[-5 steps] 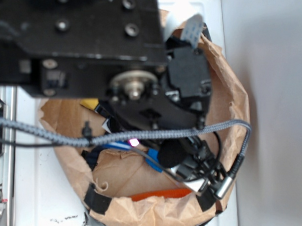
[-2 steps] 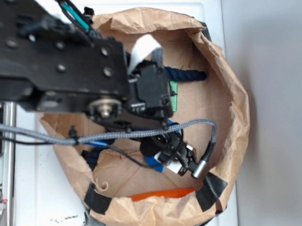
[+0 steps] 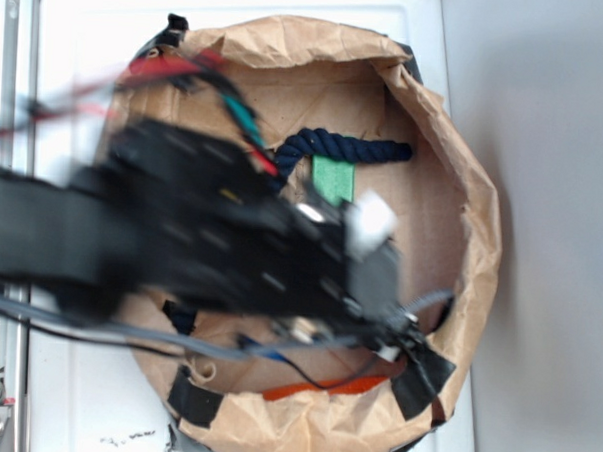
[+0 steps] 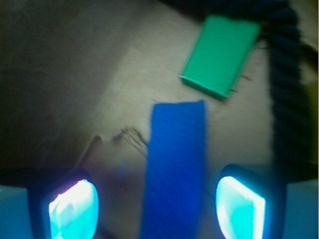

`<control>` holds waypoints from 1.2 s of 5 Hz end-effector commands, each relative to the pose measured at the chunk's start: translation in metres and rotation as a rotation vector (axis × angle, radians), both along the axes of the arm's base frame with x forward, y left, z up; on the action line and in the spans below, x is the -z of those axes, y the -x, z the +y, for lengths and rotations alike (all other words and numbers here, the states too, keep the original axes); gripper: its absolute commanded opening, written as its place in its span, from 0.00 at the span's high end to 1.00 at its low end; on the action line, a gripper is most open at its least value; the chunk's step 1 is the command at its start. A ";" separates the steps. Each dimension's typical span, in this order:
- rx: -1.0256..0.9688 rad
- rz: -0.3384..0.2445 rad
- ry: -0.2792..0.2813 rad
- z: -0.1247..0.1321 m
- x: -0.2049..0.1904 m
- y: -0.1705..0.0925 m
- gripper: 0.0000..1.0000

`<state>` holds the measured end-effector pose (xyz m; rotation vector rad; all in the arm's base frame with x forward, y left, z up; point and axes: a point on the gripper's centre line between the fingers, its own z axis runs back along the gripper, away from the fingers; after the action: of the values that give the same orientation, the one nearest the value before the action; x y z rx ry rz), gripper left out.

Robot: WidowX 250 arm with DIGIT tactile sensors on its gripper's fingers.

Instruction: Grab the blue sponge.

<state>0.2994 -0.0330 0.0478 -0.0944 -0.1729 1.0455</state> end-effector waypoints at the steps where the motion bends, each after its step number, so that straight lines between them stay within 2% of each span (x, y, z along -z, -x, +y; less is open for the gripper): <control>1: -0.024 -0.070 -0.041 -0.010 0.030 -0.009 0.00; 2: -0.024 -0.077 -0.023 -0.010 0.024 -0.006 1.00; 3: -0.016 -0.063 0.037 -0.002 0.000 -0.008 1.00; 4: 0.017 -0.032 0.126 0.012 -0.038 -0.006 1.00; 5: 0.074 -0.055 0.177 0.022 -0.080 -0.001 1.00; 6: 0.107 -0.049 0.237 0.030 -0.122 0.001 1.00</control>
<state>0.2944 -0.0184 0.1519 -0.3095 -0.0127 0.9457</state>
